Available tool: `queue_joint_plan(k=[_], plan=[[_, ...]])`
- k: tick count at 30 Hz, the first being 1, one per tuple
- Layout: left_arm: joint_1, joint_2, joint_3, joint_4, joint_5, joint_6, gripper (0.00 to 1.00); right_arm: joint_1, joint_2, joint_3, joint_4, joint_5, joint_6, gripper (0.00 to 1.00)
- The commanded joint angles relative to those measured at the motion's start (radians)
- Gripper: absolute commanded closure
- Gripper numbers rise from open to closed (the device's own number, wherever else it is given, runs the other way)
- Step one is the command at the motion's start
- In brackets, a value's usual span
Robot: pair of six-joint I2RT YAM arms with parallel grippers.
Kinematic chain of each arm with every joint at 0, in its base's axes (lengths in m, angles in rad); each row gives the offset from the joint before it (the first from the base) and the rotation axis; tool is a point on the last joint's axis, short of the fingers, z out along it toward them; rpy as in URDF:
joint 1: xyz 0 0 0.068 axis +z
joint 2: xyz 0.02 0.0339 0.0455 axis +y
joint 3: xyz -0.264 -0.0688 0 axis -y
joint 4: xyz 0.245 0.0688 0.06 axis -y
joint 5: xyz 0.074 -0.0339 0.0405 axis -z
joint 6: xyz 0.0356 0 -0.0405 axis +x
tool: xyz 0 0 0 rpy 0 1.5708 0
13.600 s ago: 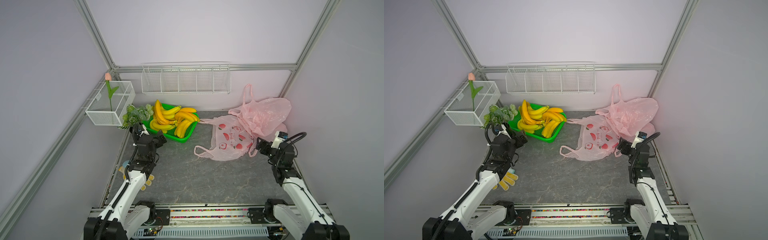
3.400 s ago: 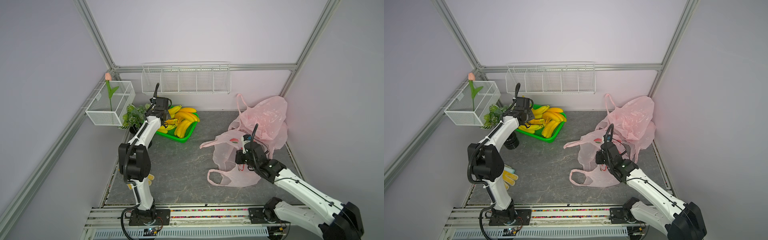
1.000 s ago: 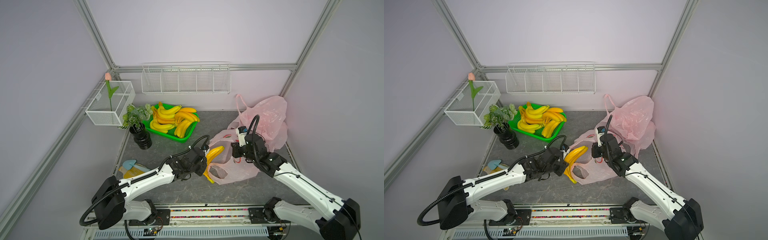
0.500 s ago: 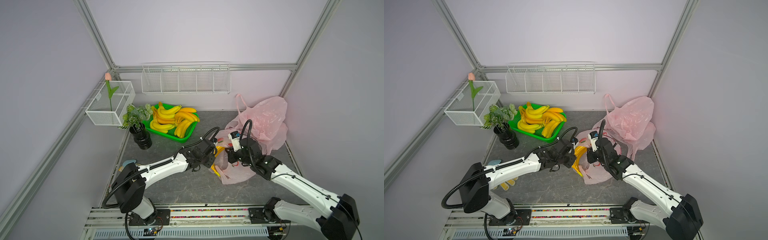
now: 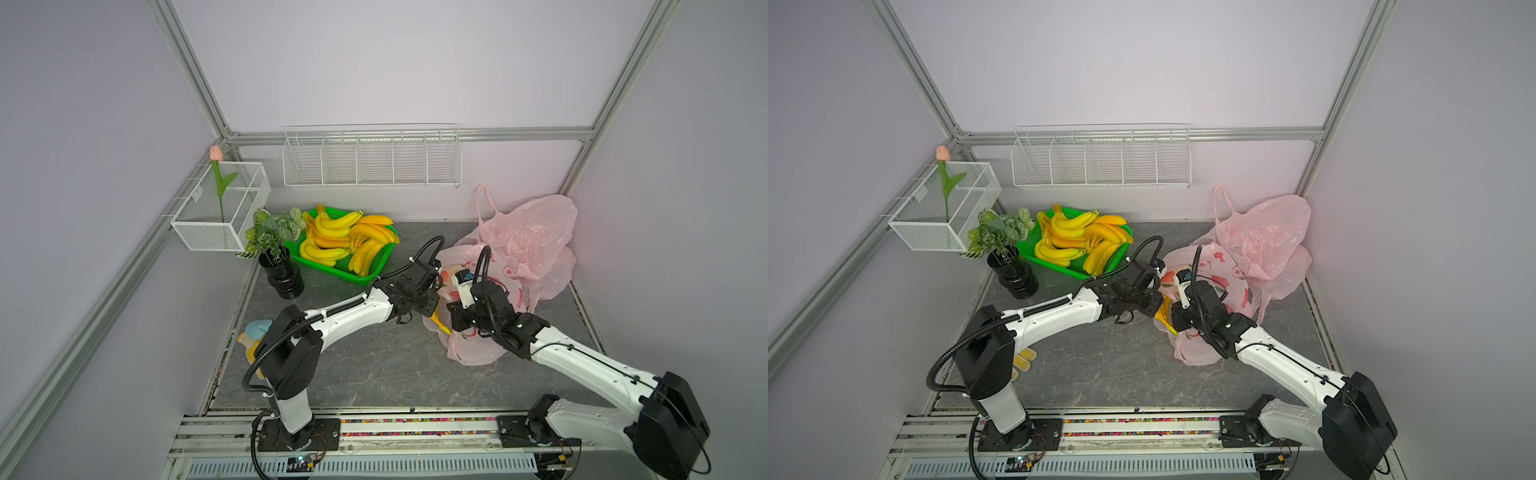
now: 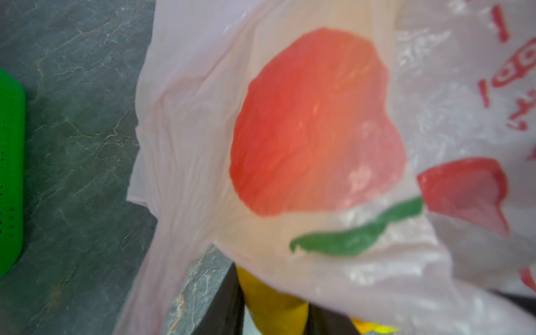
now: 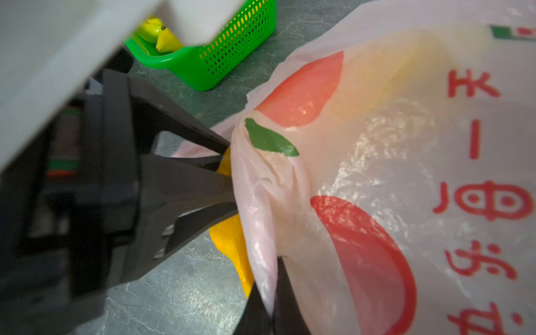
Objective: Place the banana into a plastic bag & tie a knot
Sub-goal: Place the banana into the plastic bag, then pick up the banana from the basket.
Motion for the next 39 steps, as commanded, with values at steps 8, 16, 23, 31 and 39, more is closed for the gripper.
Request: queue_joint_plan(k=[8, 16, 23, 31, 39], plan=[[0.019, 0.051, 0.045, 0.081, 0.029, -0.061, 0.51, -0.060, -0.029, -0.068, 0.058, 0.009, 0.132, 0.94], [0.012, -0.045, -0.054, 0.082, 0.032, -0.092, 0.38, -0.114, -0.053, -0.091, 0.021, 0.026, 0.190, 0.93], [0.023, -0.303, -0.175, 0.069, -0.159, -0.105, 0.19, -0.117, -0.076, -0.088, 0.000, 0.047, 0.180, 0.94], [0.182, -0.245, -0.004, -0.026, -0.358, -0.245, 0.08, -0.118, -0.082, -0.092, -0.001, 0.041, 0.175, 0.94], [0.305, -0.017, 0.252, -0.018, -0.342, -0.281, 0.03, -0.117, -0.078, -0.099, 0.009, 0.032, 0.169, 0.93]])
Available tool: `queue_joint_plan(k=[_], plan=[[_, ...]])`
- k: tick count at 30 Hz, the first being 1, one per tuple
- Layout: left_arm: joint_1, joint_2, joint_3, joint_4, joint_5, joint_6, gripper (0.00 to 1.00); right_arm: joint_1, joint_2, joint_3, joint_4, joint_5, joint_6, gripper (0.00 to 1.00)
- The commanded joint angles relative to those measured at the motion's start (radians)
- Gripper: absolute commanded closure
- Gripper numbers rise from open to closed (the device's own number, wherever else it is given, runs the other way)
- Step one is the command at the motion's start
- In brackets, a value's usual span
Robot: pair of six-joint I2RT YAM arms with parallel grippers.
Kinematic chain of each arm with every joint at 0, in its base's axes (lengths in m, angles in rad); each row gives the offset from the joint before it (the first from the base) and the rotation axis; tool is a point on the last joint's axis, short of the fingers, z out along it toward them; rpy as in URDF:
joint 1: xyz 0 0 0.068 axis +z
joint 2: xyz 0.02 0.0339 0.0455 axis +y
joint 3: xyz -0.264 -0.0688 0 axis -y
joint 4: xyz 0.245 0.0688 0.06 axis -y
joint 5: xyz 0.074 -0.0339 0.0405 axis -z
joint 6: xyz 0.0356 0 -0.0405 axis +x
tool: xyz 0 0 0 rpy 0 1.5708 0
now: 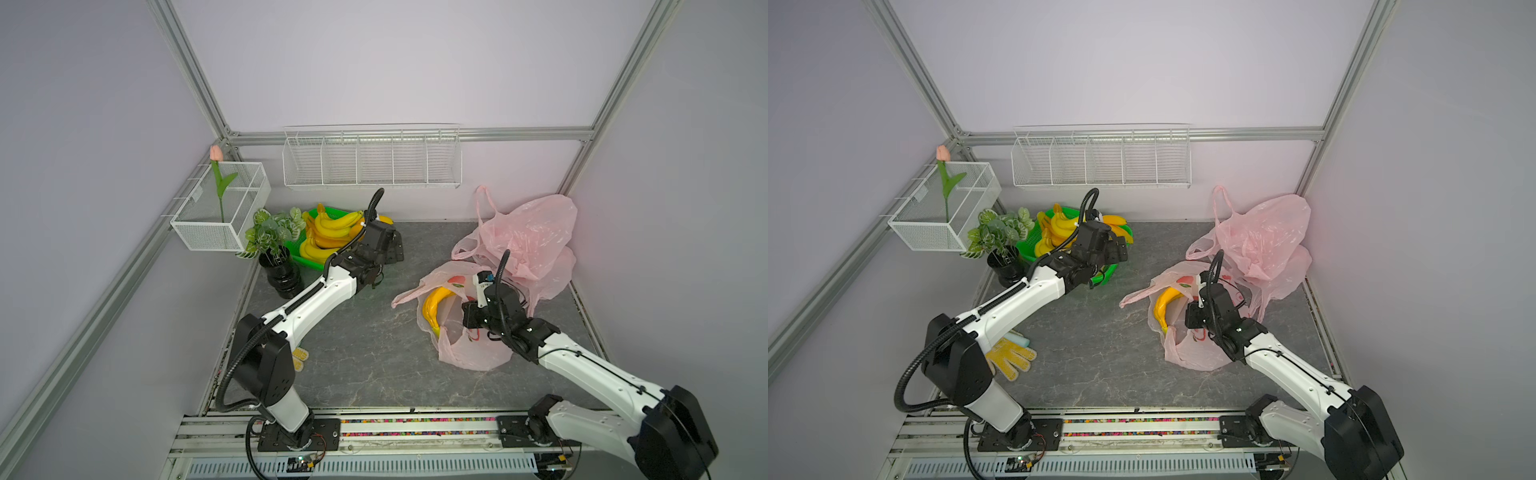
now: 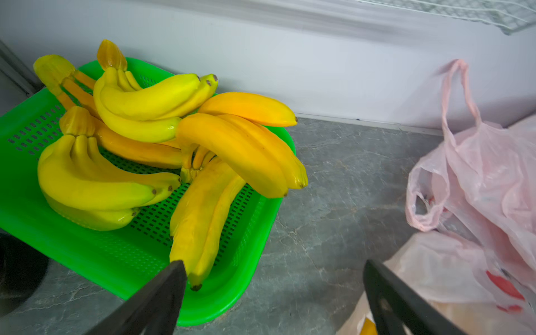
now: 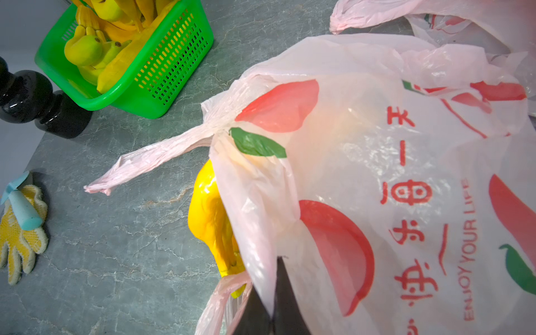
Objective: Place the banana into a plastic bag & tie a knot
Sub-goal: Pick up the banana from the basket.
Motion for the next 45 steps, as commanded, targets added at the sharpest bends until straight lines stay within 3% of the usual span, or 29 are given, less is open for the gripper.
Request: queue_joint_plan(k=[1, 7, 19, 28, 45], plan=[[0.023, 0.102, 0.143, -0.046, -0.007, -0.034, 0.04, -0.006, -0.012, -0.016, 0.001, 0.001, 0.006, 0.93], [0.044, 0.272, 0.346, -0.190, -0.071, -0.066, 0.10, -0.005, -0.013, -0.035, 0.021, -0.005, 0.010, 0.94], [0.063, 0.395, 0.422, -0.186, -0.068, -0.177, 0.08, -0.007, 0.009, -0.035, 0.032, -0.028, 0.005, 0.93], [0.099, 0.459, 0.467, -0.162, -0.002, -0.244, 0.11, -0.007, 0.024, -0.044, 0.043, -0.045, 0.012, 0.94], [0.119, 0.439, 0.383, -0.057, 0.064, -0.408, 0.44, -0.007, 0.024, -0.045, 0.043, -0.047, 0.011, 0.93]])
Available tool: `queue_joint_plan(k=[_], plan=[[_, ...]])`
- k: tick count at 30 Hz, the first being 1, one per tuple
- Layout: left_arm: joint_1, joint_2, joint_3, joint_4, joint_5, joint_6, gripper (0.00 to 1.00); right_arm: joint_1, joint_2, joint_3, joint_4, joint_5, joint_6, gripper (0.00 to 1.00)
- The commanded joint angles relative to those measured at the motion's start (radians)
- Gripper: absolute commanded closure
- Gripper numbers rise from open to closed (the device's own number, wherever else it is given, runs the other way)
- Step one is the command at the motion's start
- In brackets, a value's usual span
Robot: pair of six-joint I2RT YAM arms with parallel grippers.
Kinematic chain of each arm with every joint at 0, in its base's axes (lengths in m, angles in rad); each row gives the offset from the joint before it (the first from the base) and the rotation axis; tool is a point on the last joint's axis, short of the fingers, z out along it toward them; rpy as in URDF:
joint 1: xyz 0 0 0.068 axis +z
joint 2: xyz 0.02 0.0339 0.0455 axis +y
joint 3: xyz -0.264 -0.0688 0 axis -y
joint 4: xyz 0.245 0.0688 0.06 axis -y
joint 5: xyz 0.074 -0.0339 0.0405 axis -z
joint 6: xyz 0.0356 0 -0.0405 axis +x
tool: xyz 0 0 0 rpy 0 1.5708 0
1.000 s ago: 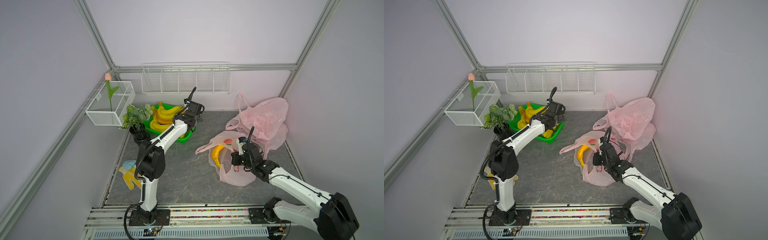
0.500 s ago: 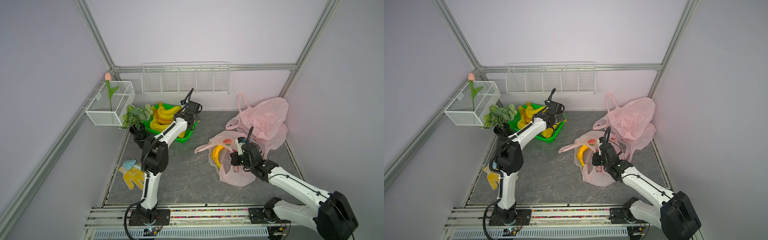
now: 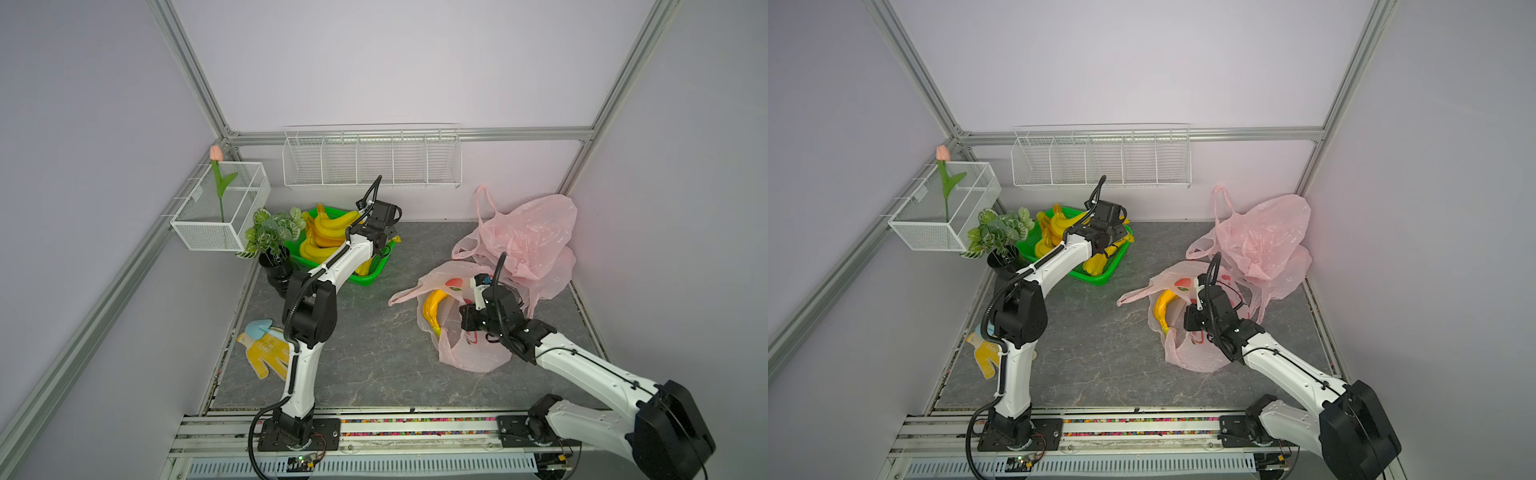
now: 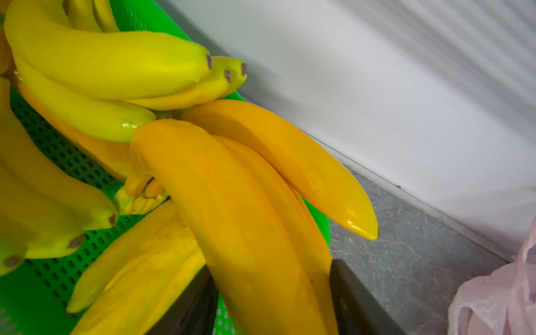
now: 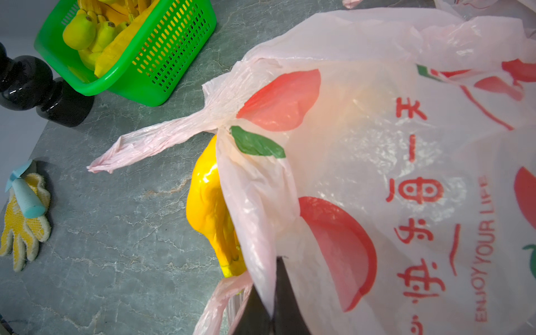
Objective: Place the banana into a plastic bag & tie a knot
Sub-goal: Pick up the banana from the basket.
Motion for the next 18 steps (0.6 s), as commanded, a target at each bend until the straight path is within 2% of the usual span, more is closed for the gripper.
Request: queue_joint_plan(k=[1, 4, 11, 15, 18], plan=[[0.004, -0.022, -0.053, 0.024, 0.029, -0.075, 0.45, -0.007, 0.000, -0.016, 0.007, -0.006, 0.011, 0.93], [0.004, -0.047, -0.097, 0.057, 0.032, -0.096, 0.48, -0.006, -0.001, -0.017, 0.006, -0.006, 0.011, 0.93], [0.004, -0.036, -0.111, 0.084, 0.042, -0.094, 0.37, -0.007, -0.002, -0.018, 0.004, -0.005, 0.009, 0.94], [0.009, -0.002, -0.093, 0.095, 0.071, -0.083, 0.38, -0.006, -0.005, -0.020, 0.005, -0.006, 0.008, 0.94], [0.015, 0.017, -0.081, 0.103, 0.094, -0.078, 0.42, -0.007, -0.009, -0.020, 0.004, -0.009, 0.008, 0.93]])
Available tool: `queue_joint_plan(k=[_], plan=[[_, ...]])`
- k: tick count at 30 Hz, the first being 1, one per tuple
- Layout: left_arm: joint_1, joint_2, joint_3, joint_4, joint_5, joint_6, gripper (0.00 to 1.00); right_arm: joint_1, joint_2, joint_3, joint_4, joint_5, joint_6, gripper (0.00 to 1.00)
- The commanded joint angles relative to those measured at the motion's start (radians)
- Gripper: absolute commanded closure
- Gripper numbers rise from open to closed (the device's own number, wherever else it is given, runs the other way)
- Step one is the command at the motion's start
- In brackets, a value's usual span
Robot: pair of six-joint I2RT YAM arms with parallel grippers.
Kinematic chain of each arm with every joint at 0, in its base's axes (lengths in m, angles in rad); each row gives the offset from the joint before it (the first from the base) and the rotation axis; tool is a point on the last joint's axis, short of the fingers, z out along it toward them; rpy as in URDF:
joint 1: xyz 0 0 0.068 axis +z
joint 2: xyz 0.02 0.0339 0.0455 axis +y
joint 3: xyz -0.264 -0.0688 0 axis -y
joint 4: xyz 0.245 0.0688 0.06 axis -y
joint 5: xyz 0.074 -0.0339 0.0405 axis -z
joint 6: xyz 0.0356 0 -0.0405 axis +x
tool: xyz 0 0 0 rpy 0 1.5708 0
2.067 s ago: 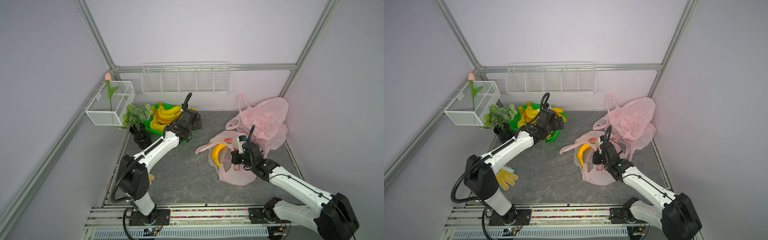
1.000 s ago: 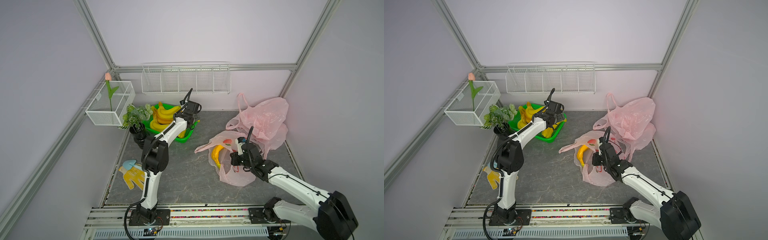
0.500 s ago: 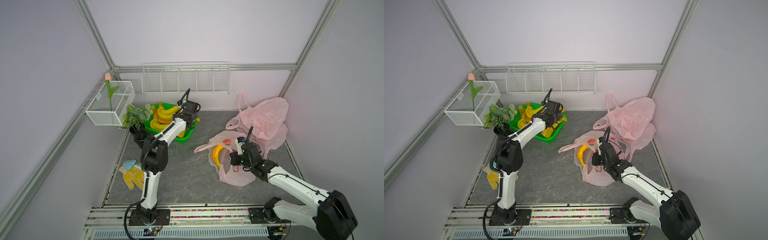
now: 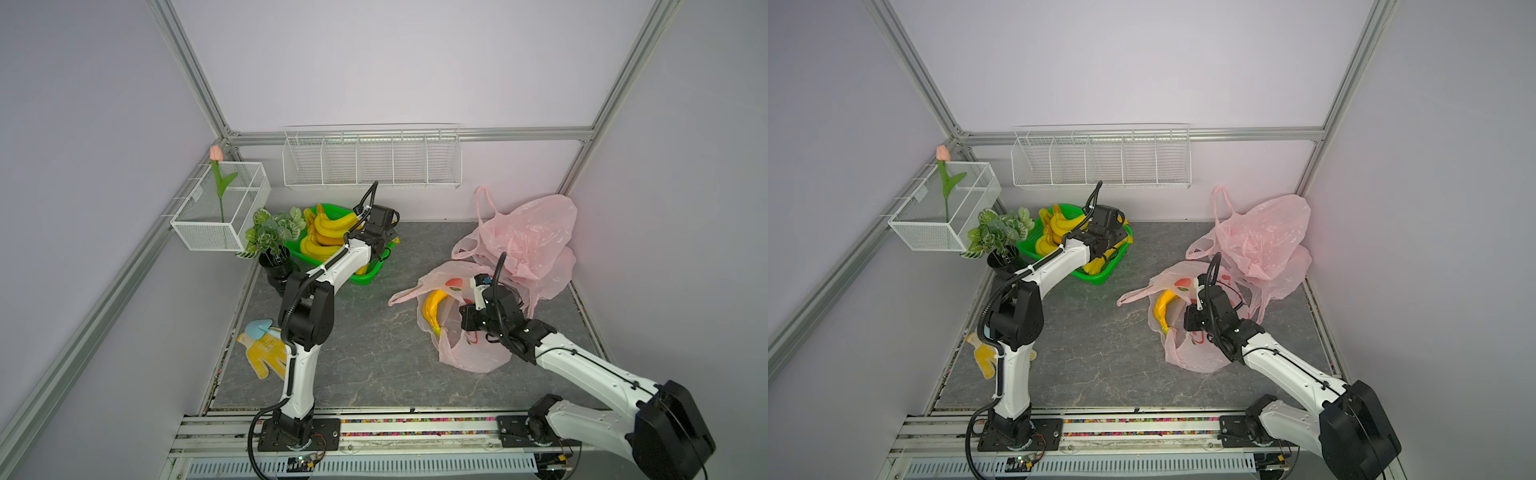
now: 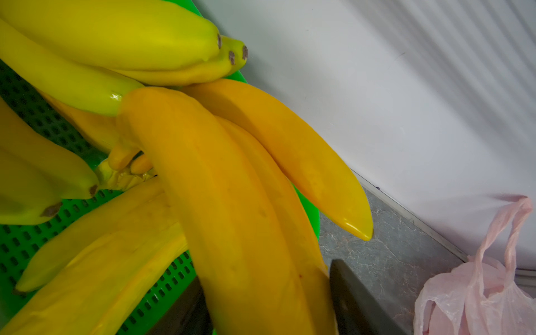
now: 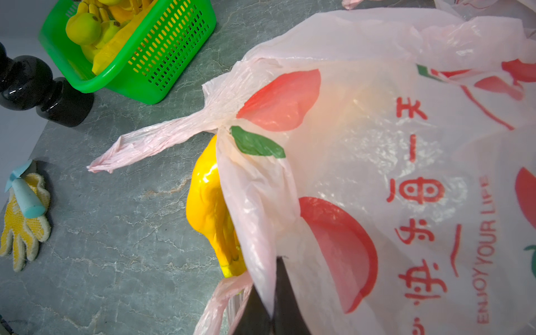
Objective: Place the banana into a plastic bag & tie a knot
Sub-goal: Pick up the banana from the basket.
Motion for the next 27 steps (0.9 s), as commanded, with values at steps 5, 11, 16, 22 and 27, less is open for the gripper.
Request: queue_joint_plan(k=[5, 11, 16, 22, 27], plan=[[0.013, 0.043, 0.014, 0.003, 0.037, -0.007, 0.48, -0.007, -0.013, -0.024, 0.002, -0.008, 0.006, 0.93], [0.014, 0.026, 0.000, 0.017, 0.073, -0.015, 0.63, -0.006, -0.004, -0.024, 0.005, -0.010, 0.006, 0.94], [0.013, -0.018, -0.063, 0.059, 0.079, -0.044, 0.71, -0.007, 0.000, -0.026, 0.008, -0.007, 0.005, 0.93], [0.013, -0.089, -0.147, 0.102, 0.069, -0.070, 0.74, -0.006, 0.004, -0.027, 0.008, -0.001, 0.000, 0.93], [0.013, -0.168, -0.242, 0.159, 0.050, -0.100, 0.78, -0.007, 0.005, -0.025, 0.010, -0.002, 0.001, 0.93]])
